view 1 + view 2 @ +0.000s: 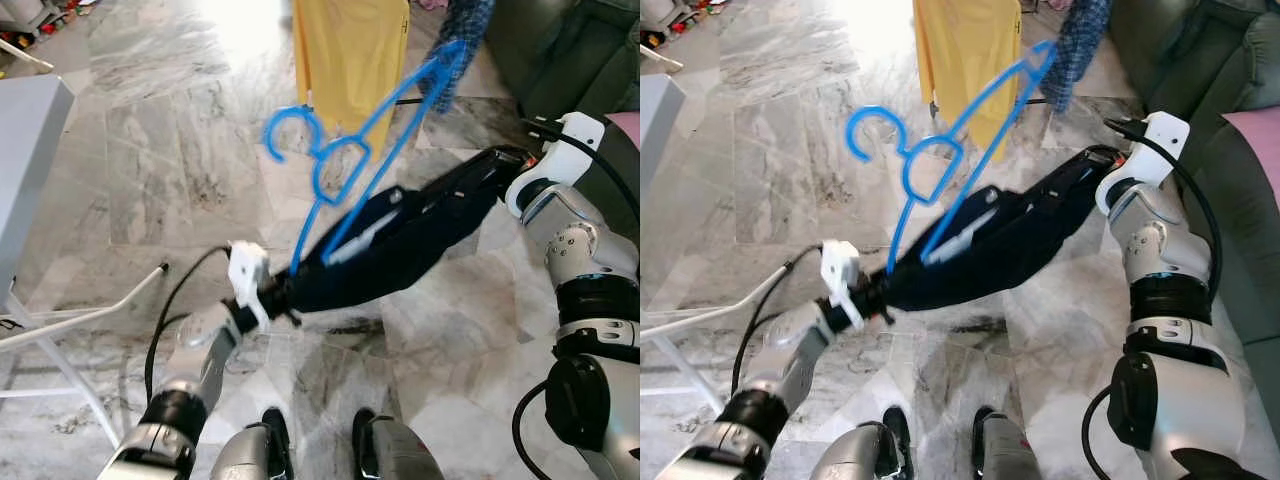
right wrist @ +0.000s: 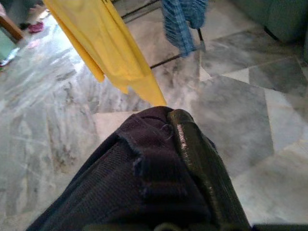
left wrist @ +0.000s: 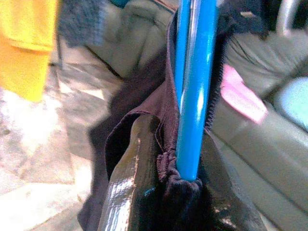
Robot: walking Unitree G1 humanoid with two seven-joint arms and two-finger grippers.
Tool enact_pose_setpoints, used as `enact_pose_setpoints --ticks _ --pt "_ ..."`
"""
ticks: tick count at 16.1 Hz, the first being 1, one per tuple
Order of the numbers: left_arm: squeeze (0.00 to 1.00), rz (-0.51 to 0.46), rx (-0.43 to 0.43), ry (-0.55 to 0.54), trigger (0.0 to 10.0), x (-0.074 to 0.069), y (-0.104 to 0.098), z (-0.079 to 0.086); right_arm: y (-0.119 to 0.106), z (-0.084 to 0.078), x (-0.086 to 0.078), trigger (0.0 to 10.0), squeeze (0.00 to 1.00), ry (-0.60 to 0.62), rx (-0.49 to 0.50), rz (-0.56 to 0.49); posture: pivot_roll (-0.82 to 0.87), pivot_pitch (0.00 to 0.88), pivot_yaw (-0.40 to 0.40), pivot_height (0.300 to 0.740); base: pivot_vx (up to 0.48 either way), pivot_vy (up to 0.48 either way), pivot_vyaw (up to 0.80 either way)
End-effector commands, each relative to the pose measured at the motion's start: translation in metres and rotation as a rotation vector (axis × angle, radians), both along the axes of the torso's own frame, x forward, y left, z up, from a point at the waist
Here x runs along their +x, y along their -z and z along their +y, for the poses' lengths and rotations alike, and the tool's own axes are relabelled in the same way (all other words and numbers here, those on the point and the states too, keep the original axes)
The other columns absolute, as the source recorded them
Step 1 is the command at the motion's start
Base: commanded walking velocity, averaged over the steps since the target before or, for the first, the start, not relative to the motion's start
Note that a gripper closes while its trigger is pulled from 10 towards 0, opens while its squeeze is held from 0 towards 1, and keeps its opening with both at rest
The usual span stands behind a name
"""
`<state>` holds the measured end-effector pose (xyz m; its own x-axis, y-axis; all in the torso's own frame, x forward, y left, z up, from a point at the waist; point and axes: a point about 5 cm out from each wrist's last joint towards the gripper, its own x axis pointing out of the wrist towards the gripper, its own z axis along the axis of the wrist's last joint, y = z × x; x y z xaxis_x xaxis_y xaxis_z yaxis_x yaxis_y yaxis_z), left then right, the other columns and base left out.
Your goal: Hang hanger
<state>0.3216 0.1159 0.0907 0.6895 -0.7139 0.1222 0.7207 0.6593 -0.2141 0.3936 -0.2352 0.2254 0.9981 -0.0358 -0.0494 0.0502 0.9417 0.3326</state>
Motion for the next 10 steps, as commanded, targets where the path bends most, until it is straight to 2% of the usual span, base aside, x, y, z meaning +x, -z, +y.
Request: enact_pose_setpoints --ticks 1,2,3,4,5,7,8,10 --pt "0.00 0.172 -0.054 -0.225 0.0 -0.007 0.029 0.040 -0.041 -0.037 -0.012 0.0 0.00 0.149 -0.029 -0.163 -0.15 0.280 0.021 0.740 0.000 0.000 0.00" --pt "0.00 0.179 -0.060 -0.232 0.0 -0.007 0.030 0.041 -0.040 -0.037 -0.012 0.0 0.00 0.150 -0.029 -0.162 -0.15 0.280 0.022 0.740 0.000 0.000 0.00" --pt "0.00 0.161 -0.026 -0.190 0.0 -0.009 0.030 0.038 -0.040 -0.038 -0.012 0.0 0.00 0.152 -0.028 -0.162 -0.15 0.280 0.022 0.740 0.000 0.000 0.00" --pt "0.00 0.170 -0.032 -0.145 0.0 -0.011 0.031 0.035 -0.040 -0.038 -0.013 0.0 0.00 0.154 -0.028 -0.163 -0.15 0.280 0.022 0.740 0.000 0.000 0.00" --pt "0.00 0.152 -0.029 -0.043 0.0 -0.018 0.030 0.029 -0.040 -0.041 -0.013 0.0 0.00 0.170 -0.032 -0.152 -0.15 0.281 0.020 0.740 0.000 0.000 0.00" --pt "0.00 0.124 -0.030 0.055 0.0 -0.024 0.027 0.024 -0.039 -0.045 -0.013 0.0 0.00 0.187 -0.021 -0.138 -0.15 0.285 0.020 0.740 0.000 0.000 0.00" --pt "0.00 0.119 -0.023 0.141 0.0 -0.031 0.026 0.022 -0.040 -0.047 -0.012 0.0 0.00 0.193 0.010 -0.132 -0.15 0.287 0.016 0.740 0.000 0.000 0.00" --pt "0.00 0.142 -0.040 0.221 0.0 -0.038 0.025 0.023 -0.042 -0.047 -0.010 0.0 0.00 0.197 0.025 -0.128 -0.15 0.289 0.015 0.740 0.000 0.000 0.00"
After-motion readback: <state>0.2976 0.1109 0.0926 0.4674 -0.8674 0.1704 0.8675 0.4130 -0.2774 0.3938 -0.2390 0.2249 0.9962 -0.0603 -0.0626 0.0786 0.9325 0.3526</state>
